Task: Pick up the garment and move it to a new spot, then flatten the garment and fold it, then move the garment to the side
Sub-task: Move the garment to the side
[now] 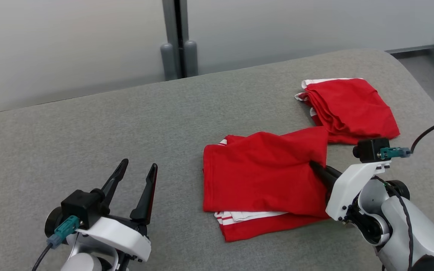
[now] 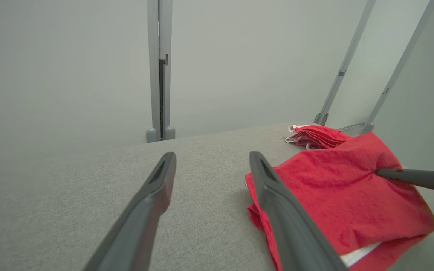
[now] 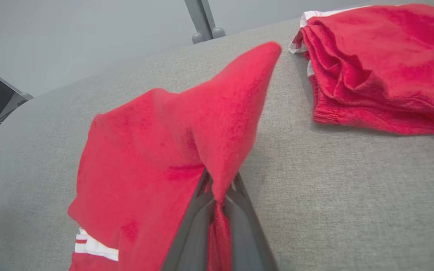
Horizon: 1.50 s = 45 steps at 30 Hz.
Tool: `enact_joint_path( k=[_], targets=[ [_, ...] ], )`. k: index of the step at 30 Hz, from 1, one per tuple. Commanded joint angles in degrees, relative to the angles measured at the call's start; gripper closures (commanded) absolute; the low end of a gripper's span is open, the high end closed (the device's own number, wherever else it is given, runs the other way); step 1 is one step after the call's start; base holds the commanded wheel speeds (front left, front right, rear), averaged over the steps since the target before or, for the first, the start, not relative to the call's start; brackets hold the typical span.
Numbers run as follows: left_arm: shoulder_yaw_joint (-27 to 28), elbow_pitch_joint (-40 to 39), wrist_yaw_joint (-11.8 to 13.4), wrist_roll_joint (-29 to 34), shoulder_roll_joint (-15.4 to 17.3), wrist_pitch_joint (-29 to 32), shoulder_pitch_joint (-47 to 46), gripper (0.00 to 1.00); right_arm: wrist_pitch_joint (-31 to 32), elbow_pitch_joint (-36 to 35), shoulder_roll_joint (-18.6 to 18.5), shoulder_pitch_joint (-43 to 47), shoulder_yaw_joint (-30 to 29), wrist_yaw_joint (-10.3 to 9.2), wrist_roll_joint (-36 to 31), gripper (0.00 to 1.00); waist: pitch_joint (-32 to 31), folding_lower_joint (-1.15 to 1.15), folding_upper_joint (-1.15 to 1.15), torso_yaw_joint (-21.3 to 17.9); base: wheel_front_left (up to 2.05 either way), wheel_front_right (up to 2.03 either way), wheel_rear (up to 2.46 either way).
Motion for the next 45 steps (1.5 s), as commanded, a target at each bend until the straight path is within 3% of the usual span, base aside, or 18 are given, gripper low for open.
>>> enact_joint_path(
  k=[1,10,21,28,34,44,45],
  targets=[
    [0.02,0.17,-0.26,0.54,0.09,-0.13,-1.26,0.0,-0.69,-0.22,-0.31,-0.82,0.34,0.0,0.58,1.0,0.88,0.0,0.0,-3.28,0.0,0.0,0.0],
    [0.11,0.01,0.04,1.0,1.61,0.88,-3.25,0.0,-2.1,-1.91,-2.09,-4.52,3.11,0.0,2.36,1.0,3.59,0.0,0.0,-7.02,0.0,0.0,0.0],
    [-0.82,-1.61,-0.11,2.52,3.13,2.99,-6.93,0.0,-3.09,-0.54,-6.47,-18.06,5.76,0.0,5.64,1.0,11.59,0.0,0.0,-5.43,0.0,0.0,0.0],
    [-1.81,-1.63,-0.45,3.53,3.04,3.43,-10.15,0.0,-0.58,5.48,-14.19,-27.43,7.7,-0.01,7.08,1.0,16.97,0.0,0.0,-2.56,0.0,0.0,0.0],
    [-1.86,-1.67,-0.25,3.77,3.3,3.43,-11.78,0.0,-0.21,12.23,-18.32,-30.98,7.7,-0.01,5.95,1.0,19.41,0.0,0.0,-1.33,0.0,0.0,0.0],
    [-2.47,-2.25,-0.12,4.3,3.31,3.92,-14.05,0.0,-6.7,31.32,-15.56,-37.82,5.08,-0.05,-1.65,1.0,22.63,0.0,0.0,0.09,0.0,0.0,0.0],
    [-2.45,-2.09,-0.07,4.25,3.3,3.86,-13.99,0.0,-7.53,33.45,-14.97,-38.53,4.75,-0.05,-2.59,0.68,22.63,0.0,0.0,0.23,0.0,0.0,0.0]
  ],
)
